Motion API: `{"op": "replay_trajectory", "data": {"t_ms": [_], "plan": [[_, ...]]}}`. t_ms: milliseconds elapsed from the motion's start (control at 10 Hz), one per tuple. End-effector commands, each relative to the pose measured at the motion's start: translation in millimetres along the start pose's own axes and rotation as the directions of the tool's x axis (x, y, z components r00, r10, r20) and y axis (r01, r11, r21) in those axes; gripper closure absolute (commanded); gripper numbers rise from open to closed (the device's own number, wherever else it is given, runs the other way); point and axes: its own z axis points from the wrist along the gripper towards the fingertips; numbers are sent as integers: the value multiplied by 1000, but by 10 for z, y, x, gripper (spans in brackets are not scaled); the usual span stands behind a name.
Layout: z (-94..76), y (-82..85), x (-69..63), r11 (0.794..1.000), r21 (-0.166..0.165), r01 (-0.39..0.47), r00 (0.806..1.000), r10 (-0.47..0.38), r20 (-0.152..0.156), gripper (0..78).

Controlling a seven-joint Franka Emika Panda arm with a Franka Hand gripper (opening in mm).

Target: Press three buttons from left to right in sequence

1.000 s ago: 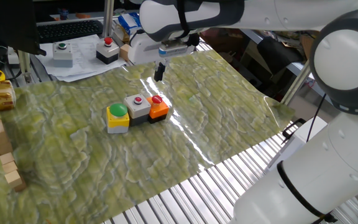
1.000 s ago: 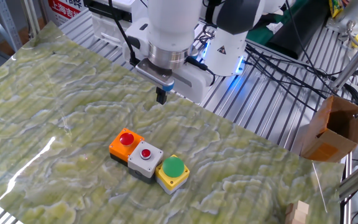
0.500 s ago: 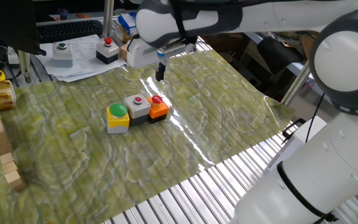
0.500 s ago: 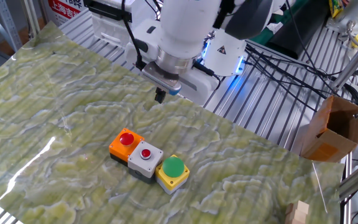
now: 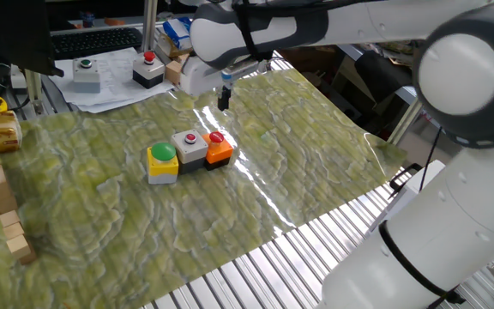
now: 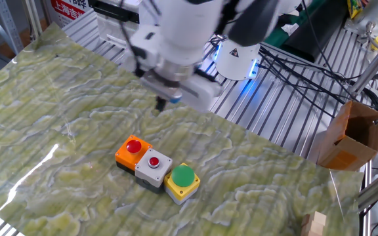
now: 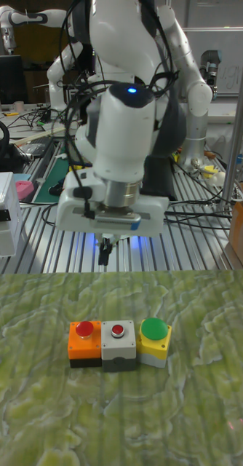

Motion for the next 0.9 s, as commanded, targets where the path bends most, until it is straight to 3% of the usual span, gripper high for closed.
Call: {"op": "replay_trajectory", "data": {"t_ms": [100, 200, 300, 600, 900], "plan": [[610, -758, -336, 995, -19, 100, 993, -99, 57, 776], [673, -774, -361, 995, -17, 99, 993, -98, 67, 776], [839, -774, -432, 995, -16, 100, 993, -98, 69, 776], [1035, -695, -521, 994, -21, 106, 993, -105, 55, 776], [1184, -603, -516, 993, -47, 106, 994, -104, 45, 776]]}}
